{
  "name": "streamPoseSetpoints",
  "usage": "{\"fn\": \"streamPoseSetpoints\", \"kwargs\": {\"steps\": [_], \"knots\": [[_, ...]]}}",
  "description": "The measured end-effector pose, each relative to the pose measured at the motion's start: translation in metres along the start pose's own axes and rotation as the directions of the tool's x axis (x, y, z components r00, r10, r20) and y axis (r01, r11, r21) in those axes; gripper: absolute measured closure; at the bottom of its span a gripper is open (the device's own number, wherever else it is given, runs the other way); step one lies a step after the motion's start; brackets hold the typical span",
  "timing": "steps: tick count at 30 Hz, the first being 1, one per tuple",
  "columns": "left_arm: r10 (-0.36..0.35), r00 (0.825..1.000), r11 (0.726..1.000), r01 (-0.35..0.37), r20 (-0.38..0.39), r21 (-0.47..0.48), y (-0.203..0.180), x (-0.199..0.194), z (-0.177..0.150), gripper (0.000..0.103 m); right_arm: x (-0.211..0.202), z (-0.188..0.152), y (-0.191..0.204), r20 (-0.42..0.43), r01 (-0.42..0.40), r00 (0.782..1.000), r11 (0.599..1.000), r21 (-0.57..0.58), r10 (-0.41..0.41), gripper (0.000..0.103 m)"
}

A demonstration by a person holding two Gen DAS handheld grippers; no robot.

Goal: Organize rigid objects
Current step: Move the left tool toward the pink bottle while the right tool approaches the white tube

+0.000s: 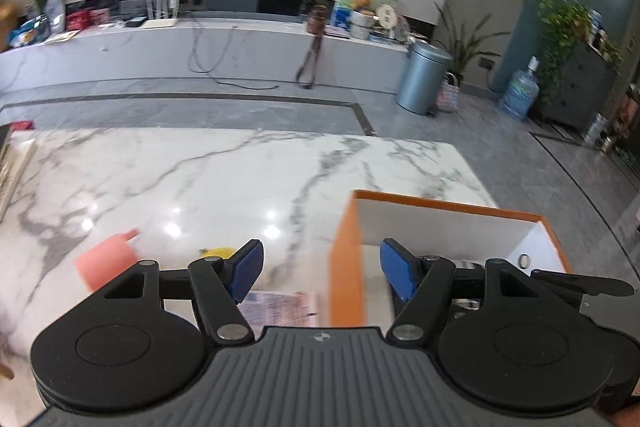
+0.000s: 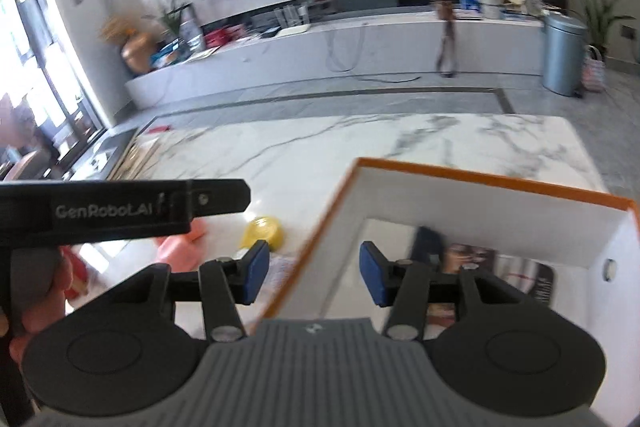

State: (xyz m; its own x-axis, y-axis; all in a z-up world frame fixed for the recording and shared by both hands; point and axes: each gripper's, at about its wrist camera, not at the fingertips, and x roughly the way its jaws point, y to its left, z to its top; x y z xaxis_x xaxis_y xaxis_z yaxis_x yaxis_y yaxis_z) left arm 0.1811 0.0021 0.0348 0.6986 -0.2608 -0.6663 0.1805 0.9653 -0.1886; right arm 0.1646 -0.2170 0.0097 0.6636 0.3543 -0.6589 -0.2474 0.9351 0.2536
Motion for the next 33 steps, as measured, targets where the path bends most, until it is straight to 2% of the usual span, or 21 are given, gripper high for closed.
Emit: {"fn": "streamPoseSetpoints", "kwargs": {"steps": [8,12,18,21,23,27,33], "knots": [[0.064,0.997,0.989,-0.068,-0.034,-0.133,0.069,0.004,-0.01,0.028,0.022,-0.002,0.043,-0.044,-0.075,0.996,0.993,-0.09,0.071,0.052],[0.061,0.995,0.972,-0.078,-0.081,-0.224,0.108,0.01,-0.018,0.029,0.038,-0.001,0.066,-0.07,-0.111,0.992,0.985,-0.132,0.102,0.052],[0.094,0.992,0.942,-0.116,-0.085,-0.314,0.152,0.018,-0.03,0.03,0.073,-0.002,0.091,-0.127,-0.118,0.987,0.982,-0.148,0.1,0.052],[0.127,0.988,0.948,-0.148,-0.093,-0.281,0.163,0.026,-0.031,0.03,0.09,-0.003,0.098,-0.161,-0.111,0.984,0.977,-0.181,0.082,0.052],[0.131,0.983,0.956,-0.159,-0.126,-0.247,0.168,0.035,-0.033,0.03,0.101,-0.003,0.102,-0.197,-0.1,0.979,0.971,-0.215,0.057,0.053],[0.158,0.974,0.961,-0.19,-0.164,-0.2,0.17,0.055,-0.042,0.03,0.127,-0.001,0.106,-0.28,-0.083,0.96,0.961,-0.264,0.006,0.053],[0.17,0.966,0.976,-0.192,-0.194,-0.102,0.164,0.076,-0.049,0.03,0.166,0.003,0.11,-0.406,-0.108,0.908,0.883,-0.456,-0.099,0.053]]}}
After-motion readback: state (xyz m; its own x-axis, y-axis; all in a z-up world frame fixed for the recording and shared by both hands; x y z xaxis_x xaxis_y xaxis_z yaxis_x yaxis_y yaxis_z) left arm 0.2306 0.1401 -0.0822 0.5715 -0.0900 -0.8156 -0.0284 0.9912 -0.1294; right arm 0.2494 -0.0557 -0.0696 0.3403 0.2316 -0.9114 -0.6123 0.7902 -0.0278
